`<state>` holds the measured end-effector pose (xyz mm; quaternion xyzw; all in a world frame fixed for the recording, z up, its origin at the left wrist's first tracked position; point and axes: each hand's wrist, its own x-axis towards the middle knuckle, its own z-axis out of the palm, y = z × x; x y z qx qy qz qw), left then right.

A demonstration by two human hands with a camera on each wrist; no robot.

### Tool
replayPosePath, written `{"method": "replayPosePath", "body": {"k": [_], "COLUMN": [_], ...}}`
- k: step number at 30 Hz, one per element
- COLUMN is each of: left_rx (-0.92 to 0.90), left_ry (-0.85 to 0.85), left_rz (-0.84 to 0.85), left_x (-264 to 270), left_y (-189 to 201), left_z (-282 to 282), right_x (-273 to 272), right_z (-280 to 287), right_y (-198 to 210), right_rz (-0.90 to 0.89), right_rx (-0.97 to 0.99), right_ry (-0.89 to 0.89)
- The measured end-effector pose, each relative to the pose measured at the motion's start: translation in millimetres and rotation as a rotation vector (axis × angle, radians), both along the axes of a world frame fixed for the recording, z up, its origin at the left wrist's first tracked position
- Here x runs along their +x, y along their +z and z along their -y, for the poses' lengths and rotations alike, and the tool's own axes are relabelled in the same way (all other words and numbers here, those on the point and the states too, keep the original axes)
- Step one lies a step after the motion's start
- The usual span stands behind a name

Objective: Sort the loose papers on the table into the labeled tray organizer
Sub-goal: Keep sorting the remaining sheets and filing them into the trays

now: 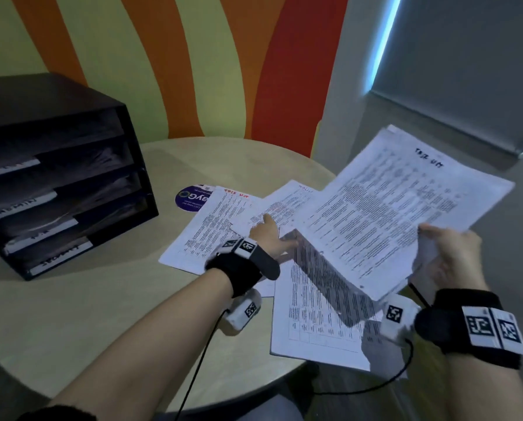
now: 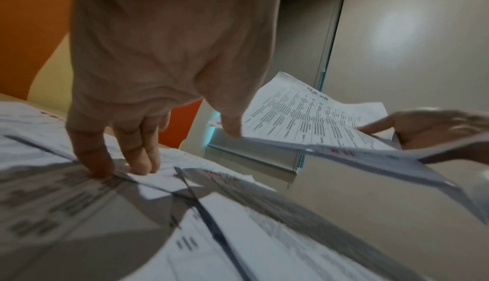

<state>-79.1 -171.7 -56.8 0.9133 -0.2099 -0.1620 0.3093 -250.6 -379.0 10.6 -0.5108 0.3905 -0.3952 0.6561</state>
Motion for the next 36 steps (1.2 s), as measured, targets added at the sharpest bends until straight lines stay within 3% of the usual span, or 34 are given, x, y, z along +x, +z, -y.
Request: {"method": "replayPosePath", "body": {"k": [4,11,14,20,26,31,36], "left_rx": [0.227,0.289,0.097,-0.456,-0.642,-0.843,-0.911], "left_ry": [0.038,-0.08,-0.023,0.104,-0.01,-0.015,-0.058], "left_rz": [0.091,0.047,0.01,-0.159,-0.274,-0.363,-0.114], "left_x": [1.1,6.7,7.6,36.8,29.5,11.9,7.5], "left_y": [-9.1,-19.0,-17.3,0.6,37.7,59.0,95.0], "left_z": [20.2,24.9,20.2,-5.3,-23.3,-25.9,-33.7], "right_x": [-16.8,-31.2,-37.2,-29.5,6.6,21.2,25.5], "right_z": [3.5,13.1,17.1,12.2,-21.5,-46.5,-71.6], "right_y": [5.0,-4.7,-5.0,-11.0,-23.3,-24.2,5.4], "right_rz": [0.027,-0.093,-0.158,-0.239,-0.293,-0.181,0.021], "right_rx": [0.102,0.063,0.027,0.0,-0.005,-0.107,-0.455], "right_ry": [0.025,0.047,0.07,0.254,0.475,0.369,0.202]}}
